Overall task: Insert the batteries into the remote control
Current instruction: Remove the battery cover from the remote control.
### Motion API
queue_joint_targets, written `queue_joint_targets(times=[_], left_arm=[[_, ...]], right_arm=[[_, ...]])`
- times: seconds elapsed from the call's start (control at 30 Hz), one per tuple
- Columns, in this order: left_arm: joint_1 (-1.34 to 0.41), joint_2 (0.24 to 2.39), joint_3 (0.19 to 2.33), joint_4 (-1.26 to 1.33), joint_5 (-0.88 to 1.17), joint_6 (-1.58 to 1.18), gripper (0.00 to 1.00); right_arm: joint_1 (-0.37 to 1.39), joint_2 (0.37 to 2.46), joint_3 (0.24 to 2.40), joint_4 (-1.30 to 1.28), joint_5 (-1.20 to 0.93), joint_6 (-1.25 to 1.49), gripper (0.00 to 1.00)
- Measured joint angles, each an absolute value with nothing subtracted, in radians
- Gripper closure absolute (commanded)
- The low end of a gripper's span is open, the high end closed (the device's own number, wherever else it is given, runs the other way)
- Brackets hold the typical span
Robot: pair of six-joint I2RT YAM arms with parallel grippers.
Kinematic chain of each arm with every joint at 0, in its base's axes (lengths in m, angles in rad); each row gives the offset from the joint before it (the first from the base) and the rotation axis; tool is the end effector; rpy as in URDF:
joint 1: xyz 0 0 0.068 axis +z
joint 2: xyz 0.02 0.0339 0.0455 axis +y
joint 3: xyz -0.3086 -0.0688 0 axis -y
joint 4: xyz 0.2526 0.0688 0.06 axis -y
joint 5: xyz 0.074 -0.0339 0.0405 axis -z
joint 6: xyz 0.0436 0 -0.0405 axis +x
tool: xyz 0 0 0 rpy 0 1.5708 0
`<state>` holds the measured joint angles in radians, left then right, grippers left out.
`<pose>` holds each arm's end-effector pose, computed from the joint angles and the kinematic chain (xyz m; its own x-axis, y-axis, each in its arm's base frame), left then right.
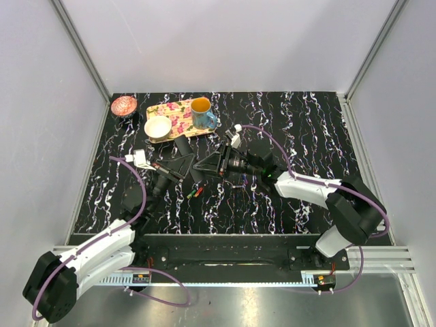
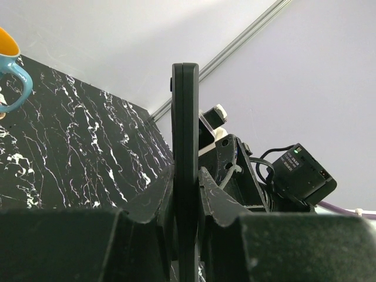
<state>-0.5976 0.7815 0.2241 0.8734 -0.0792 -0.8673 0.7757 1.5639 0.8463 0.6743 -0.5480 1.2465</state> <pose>0.1331 -0.0864 0.2847 -0.2141 -0.7738 -0.5961 0.5185 0.4271 -0.7407 0.2402 0.2674 0.2964 -0.9286 0.2225 -0.2970 -0.2796 0.1068 0.9542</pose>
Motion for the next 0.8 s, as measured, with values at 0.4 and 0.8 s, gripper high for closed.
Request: queue_joint_targets(times=[0.4, 0.8], left_arm=[[-0.604, 0.788, 0.240, 0.865, -0.067, -0.857, 1.00], [-0.605, 0.794, 0.241, 0.863, -0.056, -0.842, 1.00]], right_arm=[[0.772, 1.534, 0.846, 0.627, -0.548, 1.235, 0.63], [0.771, 1.527, 0.841, 0.607, -0.548, 1.235, 0.53]])
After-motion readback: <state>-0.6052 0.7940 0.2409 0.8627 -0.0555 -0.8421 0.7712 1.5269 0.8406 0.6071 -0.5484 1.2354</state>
